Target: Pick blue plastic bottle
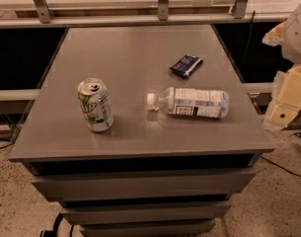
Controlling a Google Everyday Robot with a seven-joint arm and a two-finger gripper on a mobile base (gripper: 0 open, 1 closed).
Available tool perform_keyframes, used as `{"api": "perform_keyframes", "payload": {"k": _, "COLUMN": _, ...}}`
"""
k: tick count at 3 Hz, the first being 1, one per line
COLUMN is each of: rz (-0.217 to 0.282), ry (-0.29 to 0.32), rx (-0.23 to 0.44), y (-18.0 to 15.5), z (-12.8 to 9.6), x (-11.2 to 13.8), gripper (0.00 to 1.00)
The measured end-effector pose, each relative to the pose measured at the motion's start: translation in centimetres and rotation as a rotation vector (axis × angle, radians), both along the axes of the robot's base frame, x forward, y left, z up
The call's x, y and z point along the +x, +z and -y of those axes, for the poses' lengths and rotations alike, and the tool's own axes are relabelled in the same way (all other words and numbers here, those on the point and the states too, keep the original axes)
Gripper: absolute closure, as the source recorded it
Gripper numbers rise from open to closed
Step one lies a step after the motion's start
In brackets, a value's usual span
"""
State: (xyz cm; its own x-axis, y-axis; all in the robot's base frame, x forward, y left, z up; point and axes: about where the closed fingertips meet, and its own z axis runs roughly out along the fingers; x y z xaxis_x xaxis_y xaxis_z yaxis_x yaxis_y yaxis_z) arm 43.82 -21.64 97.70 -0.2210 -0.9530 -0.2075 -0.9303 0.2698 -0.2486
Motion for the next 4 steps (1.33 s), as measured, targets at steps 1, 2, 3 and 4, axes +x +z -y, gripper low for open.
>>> {"api": "perform_keyframes", "payload": {"k": 1, "rz": 0.0, "ry": 0.0, "rx": 0.0, "y": 0.0, "z": 0.0, "x": 0.0, "gripper": 0.0}}
{"api": "perform_keyframes", "payload": {"k": 2, "rz": 0.029, "ry": -0.004, "rx": 0.032, "y": -0.4, "z": -0.7, "x": 0.9, "gripper": 0.0}}
{"api": "perform_keyframes", "payload": {"k": 3, "rz": 0.058, "ry": -0.033, "rx": 0.046, "y": -1.6, "z": -2.1, "x": 2.8, "gripper": 0.0}}
{"api": "perform_keyframes", "payload": {"k": 4, "rz": 0.074, "ry": -0.056, "rx": 0.06, "y": -2.8, "z": -3.8, "x": 4.7, "gripper": 0.0}}
